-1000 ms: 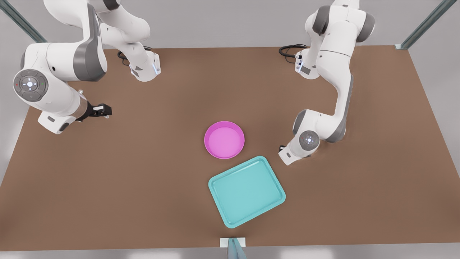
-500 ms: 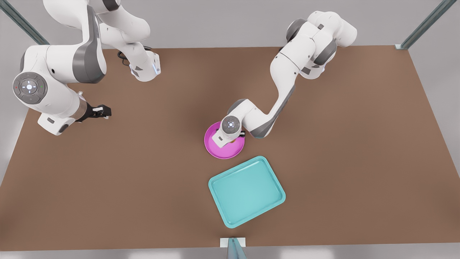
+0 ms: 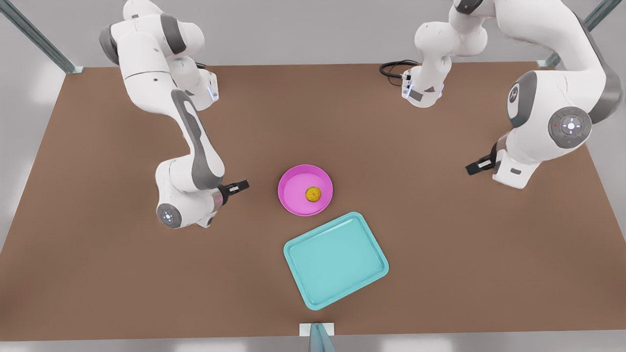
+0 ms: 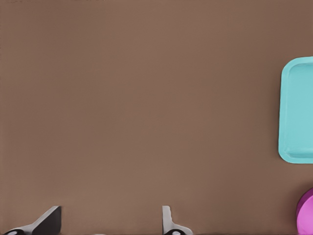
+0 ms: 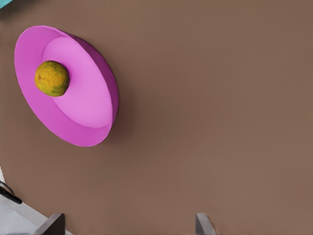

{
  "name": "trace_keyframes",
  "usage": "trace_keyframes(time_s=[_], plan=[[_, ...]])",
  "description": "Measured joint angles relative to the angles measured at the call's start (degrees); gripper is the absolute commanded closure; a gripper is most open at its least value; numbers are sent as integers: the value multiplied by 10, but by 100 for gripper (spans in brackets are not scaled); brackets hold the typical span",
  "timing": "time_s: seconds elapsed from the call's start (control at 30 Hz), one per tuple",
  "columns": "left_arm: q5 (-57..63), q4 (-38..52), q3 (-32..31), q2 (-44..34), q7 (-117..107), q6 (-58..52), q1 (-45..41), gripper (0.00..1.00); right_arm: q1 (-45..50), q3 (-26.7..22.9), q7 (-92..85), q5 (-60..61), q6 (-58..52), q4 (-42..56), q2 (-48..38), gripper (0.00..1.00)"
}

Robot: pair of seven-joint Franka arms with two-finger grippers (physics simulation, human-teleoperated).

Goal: Place the orange on the plate with the left arm and the plate on the tray with the right arm

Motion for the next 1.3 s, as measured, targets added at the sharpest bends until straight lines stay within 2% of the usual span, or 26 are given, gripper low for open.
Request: trace_keyframes(time_s=[0.17,0.37,0.5,0.7,0.83,1.0,1.17,1.3], plan=[[23,21,-19,7,69,-2,6,0,49,36,-1,60,204,-139,-26,0],[25,24,-21,9,130,-5,4,0,75,46,-1,112,379,-149,21,0],[26,23,-21,9,161,-7,3,0,88,46,-1,128,442,-137,51,0],[21,24,-20,9,197,-8,3,0,91,57,-2,134,482,-136,73,0],[14,24,-15,10,215,-7,5,0,90,64,-4,136,492,-135,76,31],[11,24,-15,13,232,-7,5,0,86,64,-5,136,497,-135,78,58],[10,24,-15,13,245,-6,4,0,80,64,-10,139,495,-128,78,79],[11,24,-14,13,253,-6,5,0,78,64,-19,141,487,-125,78,79]])
